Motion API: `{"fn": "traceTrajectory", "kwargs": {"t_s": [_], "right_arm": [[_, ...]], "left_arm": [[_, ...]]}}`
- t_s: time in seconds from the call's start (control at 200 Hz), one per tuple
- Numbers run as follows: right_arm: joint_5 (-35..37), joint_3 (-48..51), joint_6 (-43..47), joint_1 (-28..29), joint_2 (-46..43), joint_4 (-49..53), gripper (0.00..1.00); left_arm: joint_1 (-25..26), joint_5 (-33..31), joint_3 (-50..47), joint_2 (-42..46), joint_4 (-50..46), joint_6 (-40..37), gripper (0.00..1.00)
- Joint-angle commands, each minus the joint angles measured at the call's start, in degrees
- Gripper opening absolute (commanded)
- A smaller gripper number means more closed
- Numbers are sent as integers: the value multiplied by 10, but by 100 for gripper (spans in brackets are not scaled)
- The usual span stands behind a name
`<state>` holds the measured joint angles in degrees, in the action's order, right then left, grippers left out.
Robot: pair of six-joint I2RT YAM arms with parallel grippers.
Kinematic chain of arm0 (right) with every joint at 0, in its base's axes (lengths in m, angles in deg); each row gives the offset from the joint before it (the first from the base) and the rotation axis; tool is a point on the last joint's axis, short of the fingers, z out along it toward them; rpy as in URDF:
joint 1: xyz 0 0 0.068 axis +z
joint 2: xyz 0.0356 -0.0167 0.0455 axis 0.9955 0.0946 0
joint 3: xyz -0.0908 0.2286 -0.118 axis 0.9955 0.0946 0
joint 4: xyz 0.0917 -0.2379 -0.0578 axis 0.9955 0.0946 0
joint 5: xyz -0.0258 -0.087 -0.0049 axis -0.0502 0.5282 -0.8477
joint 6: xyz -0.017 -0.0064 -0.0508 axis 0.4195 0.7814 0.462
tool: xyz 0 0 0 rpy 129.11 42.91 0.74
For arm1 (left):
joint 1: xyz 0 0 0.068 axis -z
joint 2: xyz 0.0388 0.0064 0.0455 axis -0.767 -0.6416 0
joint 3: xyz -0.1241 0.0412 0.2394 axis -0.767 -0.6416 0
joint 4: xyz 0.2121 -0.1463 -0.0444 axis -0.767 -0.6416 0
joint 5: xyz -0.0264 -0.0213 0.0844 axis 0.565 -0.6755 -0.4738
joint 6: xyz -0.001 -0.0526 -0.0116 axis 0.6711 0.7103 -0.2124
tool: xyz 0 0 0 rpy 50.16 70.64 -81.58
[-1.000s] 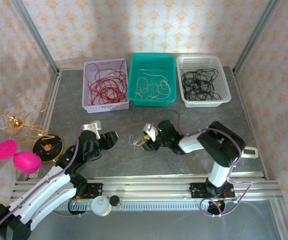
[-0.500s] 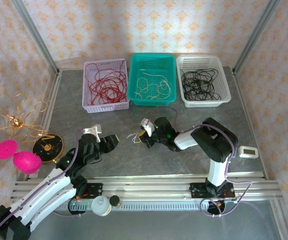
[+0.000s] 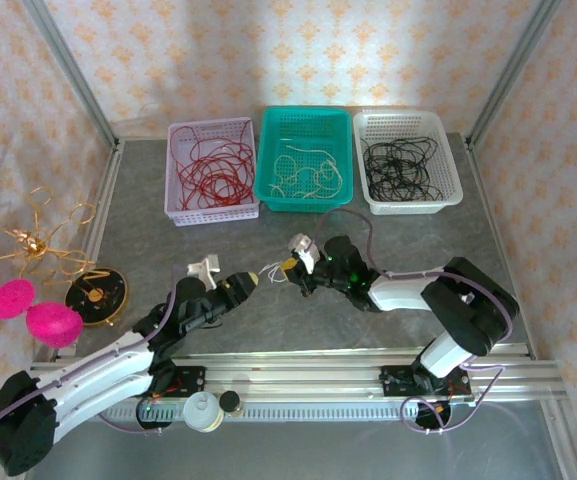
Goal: Untangle the cables
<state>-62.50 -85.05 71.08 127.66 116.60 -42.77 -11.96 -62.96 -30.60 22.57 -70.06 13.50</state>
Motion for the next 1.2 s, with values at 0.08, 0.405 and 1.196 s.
{"fn": "traceTrajectory", "kwargs": {"t_s": [0.08,0.405,1.196], "right_arm": [[-34,-28,-41,-4,-15,36,0],[-110,-48,-77,-26,-75,120,0],[-144,-53,-71,-28,-138,176,0]], "left_arm": [[6,-45,66,-14,-60,-196,36],[6,-22,47,-5,31,-384,38],[6,77,126,-108,22,-543,18]]}}
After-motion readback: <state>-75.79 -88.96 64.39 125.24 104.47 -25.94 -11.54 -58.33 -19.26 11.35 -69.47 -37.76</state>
